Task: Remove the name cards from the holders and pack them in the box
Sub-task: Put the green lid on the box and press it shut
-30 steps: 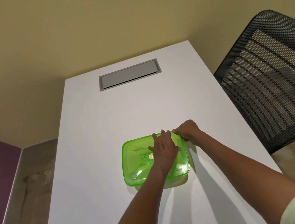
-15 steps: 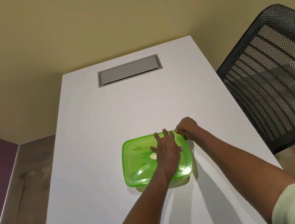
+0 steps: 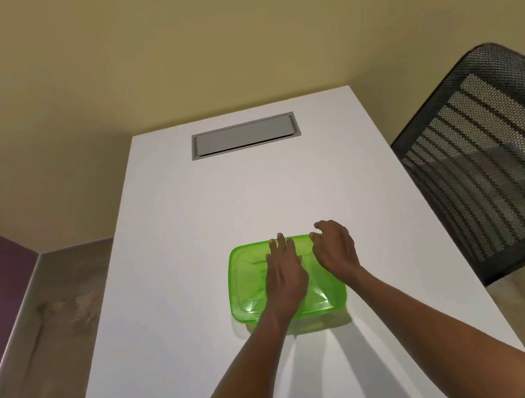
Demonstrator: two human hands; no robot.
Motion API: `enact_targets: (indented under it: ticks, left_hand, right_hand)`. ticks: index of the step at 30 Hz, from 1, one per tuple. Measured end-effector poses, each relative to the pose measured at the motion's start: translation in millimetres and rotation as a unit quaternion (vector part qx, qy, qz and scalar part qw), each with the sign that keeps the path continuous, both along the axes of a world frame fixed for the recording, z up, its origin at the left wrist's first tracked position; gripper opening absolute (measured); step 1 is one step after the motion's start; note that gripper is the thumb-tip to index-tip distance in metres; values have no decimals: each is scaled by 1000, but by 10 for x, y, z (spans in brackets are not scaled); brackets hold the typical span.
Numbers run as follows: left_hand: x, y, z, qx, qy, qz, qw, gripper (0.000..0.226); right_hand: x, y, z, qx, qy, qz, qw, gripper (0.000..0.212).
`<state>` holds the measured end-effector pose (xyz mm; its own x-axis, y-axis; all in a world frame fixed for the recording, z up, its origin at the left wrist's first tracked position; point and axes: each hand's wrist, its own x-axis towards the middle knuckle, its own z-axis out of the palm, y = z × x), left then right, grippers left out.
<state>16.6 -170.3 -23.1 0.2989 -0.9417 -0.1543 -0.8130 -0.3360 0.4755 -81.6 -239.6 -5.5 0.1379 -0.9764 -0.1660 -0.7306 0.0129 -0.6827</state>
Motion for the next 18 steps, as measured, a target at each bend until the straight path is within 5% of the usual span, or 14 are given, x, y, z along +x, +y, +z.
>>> enact_targets:
  ticks: [10,18]
  left_hand:
    - [758,348,-131,-8,-151,-93,984,61]
    - [747,531,-297,-3,-175,-114,978,67]
  right_hand:
    - [197,498,-402,-149,203,163,954,62]
    - [133,542,-546,-173,225,172,943,67]
